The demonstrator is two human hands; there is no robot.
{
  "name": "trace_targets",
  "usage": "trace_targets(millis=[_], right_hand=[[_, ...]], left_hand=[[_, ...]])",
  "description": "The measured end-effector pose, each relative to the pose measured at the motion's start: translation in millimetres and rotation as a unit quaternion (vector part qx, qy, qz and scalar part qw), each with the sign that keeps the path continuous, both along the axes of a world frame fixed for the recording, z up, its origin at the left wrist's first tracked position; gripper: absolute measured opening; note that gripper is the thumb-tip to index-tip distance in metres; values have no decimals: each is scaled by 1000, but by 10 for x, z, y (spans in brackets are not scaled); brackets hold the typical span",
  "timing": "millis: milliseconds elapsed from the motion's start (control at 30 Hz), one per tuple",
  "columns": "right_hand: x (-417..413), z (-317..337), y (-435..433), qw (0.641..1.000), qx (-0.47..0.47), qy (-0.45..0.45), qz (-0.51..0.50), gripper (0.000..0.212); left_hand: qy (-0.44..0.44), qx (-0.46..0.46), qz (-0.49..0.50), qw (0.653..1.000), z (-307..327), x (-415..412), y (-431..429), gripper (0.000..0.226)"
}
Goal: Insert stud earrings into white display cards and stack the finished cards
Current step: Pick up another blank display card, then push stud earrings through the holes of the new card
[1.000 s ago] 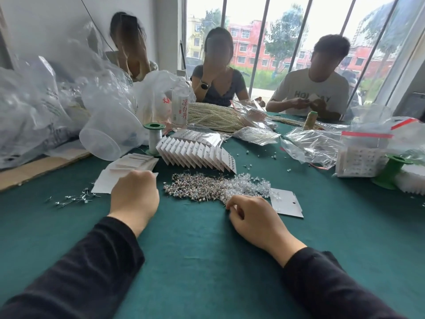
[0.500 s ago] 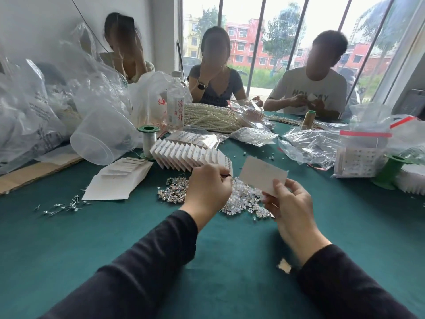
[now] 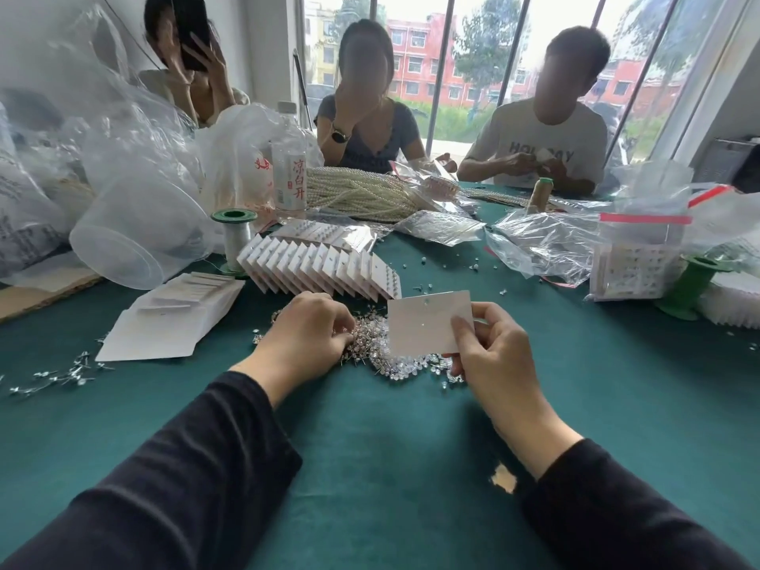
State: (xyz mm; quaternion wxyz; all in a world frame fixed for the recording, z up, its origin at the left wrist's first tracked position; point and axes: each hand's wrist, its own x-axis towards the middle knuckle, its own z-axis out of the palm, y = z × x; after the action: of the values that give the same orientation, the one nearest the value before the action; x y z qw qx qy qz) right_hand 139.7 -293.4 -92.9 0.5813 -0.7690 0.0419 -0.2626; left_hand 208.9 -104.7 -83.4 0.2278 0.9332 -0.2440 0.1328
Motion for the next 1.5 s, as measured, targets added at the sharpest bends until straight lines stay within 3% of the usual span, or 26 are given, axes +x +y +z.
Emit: trace_targets(millis=[133, 267, 433, 533, 767, 1100, 1233, 1300, 1500], right_hand=[[-11, 9, -2, 1000, 22, 1, 11, 11], [-17, 26, 3, 999, 33, -2, 12, 11], [-38, 41, 3, 994, 100, 23, 27, 7], [-62, 55, 35, 980, 177, 46, 75, 6], [-133, 110, 96, 969, 210, 43, 126, 5], [-154, 159, 109, 957, 254, 46, 132, 4], [-158, 185, 88, 945, 291, 62, 134, 6], [-163, 213, 80, 939, 308, 64, 140, 6], [-192, 274, 86, 935, 304, 42, 179, 11]], left_hand=[[-8, -52, 10, 999, 30, -15, 36, 7], [49, -143, 17, 988, 81, -24, 72, 7], [140, -316, -24, 938, 153, -102, 33, 7], [120, -356, -62, 925, 198, -177, -73, 12], [-23, -272, -32, 962, 170, -236, -158, 12], [-40, -229, -56, 971, 145, -238, -163, 10], [-27, -140, -116, 983, 183, -293, -147, 52], [-30, -127, -122, 984, 236, -312, -124, 61], [-137, -59, -109, 983, 251, -361, -123, 28]])
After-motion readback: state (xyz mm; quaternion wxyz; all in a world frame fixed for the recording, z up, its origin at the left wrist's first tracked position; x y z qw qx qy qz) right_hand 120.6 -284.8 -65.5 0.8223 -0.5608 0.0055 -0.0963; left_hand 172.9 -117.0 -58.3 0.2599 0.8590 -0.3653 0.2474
